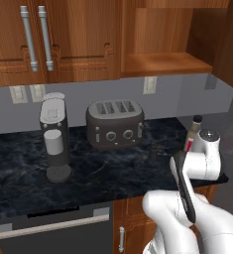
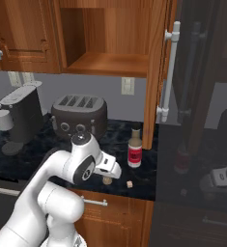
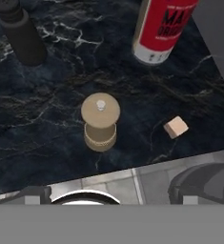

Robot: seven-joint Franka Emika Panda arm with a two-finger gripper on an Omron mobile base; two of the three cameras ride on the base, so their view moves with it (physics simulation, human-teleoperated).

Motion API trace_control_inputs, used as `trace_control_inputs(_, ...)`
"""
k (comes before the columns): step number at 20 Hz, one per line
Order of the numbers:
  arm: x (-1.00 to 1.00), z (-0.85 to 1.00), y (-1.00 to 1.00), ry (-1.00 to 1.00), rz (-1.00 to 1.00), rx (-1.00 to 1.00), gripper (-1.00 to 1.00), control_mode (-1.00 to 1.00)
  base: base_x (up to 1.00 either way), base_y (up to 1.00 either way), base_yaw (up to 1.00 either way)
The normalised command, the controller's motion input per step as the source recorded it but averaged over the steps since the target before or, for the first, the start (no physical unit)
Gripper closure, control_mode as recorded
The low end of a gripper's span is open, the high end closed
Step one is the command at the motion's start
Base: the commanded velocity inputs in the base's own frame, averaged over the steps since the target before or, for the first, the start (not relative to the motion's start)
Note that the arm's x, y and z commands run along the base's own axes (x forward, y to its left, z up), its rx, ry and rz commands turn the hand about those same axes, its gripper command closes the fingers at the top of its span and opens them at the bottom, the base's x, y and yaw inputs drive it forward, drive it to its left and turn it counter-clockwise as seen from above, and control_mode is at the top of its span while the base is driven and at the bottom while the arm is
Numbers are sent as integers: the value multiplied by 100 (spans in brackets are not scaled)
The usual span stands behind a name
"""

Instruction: There are various items on the counter. Only move the condiments/shakers into the cabinet.

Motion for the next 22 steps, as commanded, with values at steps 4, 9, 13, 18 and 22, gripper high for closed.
trace_control_inputs(4,10,-20,0,-2,0,0,-100,-100,0,0,0)
trace_control_inputs(9,9,-16,0,-1,0,3,-100,-100,0,0,0)
trace_control_inputs(13,8,-4,0,0,0,0,-100,-100,0,0,0)
trace_control_inputs(18,19,-7,0,0,0,0,-100,-100,0,0,0)
trace_control_inputs(22,19,-8,1,0,0,0,-100,-100,0,0,0)
